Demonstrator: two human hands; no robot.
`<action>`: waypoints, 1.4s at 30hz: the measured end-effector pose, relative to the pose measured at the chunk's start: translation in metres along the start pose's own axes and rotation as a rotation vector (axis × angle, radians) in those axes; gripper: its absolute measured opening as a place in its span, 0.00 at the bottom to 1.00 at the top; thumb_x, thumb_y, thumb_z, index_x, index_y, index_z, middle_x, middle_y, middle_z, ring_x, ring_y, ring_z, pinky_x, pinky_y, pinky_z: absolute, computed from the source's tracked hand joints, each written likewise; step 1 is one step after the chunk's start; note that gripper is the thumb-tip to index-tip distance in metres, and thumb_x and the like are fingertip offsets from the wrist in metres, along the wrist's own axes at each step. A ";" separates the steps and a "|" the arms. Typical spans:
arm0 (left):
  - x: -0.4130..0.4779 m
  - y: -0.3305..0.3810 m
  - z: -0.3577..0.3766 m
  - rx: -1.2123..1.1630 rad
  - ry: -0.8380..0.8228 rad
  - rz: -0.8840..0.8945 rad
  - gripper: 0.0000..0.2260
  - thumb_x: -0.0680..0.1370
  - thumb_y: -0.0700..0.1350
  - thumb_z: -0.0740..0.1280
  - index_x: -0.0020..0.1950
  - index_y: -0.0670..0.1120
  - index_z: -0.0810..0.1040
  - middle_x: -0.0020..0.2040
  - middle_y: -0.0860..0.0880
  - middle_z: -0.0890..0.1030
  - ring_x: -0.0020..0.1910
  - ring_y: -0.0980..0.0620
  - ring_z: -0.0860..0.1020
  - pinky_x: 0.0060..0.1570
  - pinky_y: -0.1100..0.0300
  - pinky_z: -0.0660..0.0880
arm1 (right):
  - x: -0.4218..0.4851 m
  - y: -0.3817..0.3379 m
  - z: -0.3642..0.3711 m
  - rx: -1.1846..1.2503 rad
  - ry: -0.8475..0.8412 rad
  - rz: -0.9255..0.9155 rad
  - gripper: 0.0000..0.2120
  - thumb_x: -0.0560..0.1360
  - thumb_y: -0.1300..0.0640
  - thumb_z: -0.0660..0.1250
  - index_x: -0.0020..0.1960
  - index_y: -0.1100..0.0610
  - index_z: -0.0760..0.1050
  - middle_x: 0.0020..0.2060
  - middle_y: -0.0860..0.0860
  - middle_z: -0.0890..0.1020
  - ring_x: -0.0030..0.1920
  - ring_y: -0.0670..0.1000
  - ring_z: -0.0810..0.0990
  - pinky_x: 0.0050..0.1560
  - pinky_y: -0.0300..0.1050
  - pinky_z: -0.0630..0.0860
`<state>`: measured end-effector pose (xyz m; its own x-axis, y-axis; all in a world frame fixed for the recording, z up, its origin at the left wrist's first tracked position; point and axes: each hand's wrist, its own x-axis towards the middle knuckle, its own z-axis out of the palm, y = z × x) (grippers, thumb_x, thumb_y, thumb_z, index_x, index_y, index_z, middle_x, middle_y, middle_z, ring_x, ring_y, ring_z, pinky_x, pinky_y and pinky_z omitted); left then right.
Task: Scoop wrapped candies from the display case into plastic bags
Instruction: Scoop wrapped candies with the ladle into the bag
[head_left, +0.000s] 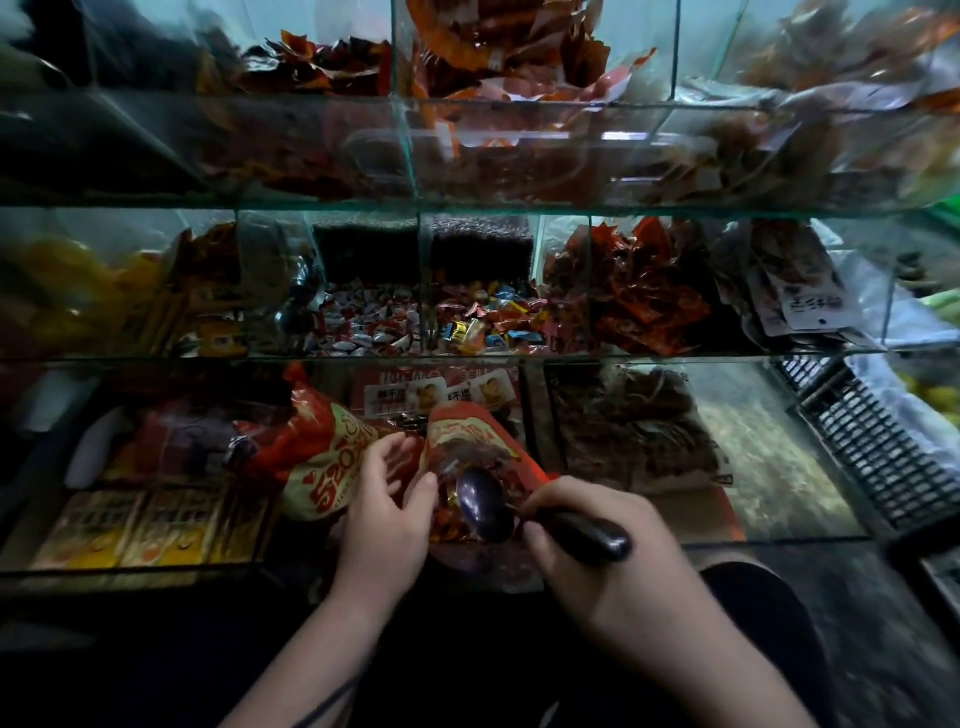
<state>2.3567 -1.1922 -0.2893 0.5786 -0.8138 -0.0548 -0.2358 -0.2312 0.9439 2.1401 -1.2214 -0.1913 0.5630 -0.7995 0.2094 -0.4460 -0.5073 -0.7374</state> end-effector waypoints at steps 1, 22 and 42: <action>-0.001 -0.002 0.001 0.032 -0.020 0.015 0.20 0.78 0.53 0.70 0.68 0.63 0.69 0.63 0.65 0.74 0.62 0.66 0.73 0.61 0.64 0.72 | 0.004 0.009 0.011 -0.070 -0.048 -0.006 0.05 0.74 0.50 0.68 0.49 0.45 0.79 0.44 0.40 0.82 0.47 0.40 0.81 0.48 0.36 0.78; 0.003 -0.011 0.005 0.170 -0.042 -0.004 0.17 0.86 0.45 0.58 0.74 0.52 0.74 0.68 0.59 0.77 0.67 0.63 0.72 0.69 0.62 0.70 | 0.039 0.087 0.094 -0.028 0.122 0.364 0.06 0.75 0.48 0.72 0.43 0.48 0.85 0.37 0.41 0.84 0.43 0.39 0.82 0.46 0.35 0.78; 0.001 -0.015 -0.001 0.166 0.009 -0.011 0.18 0.85 0.46 0.59 0.75 0.50 0.72 0.61 0.67 0.76 0.55 0.82 0.69 0.51 0.84 0.65 | 0.034 0.093 0.085 0.301 0.029 0.392 0.01 0.74 0.48 0.74 0.45 0.43 0.84 0.40 0.39 0.86 0.44 0.39 0.84 0.45 0.30 0.77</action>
<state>2.3617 -1.1894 -0.3033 0.5887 -0.8060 -0.0607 -0.3553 -0.3255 0.8762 2.1764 -1.2684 -0.3074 0.3719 -0.9222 -0.1060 -0.3974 -0.0549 -0.9160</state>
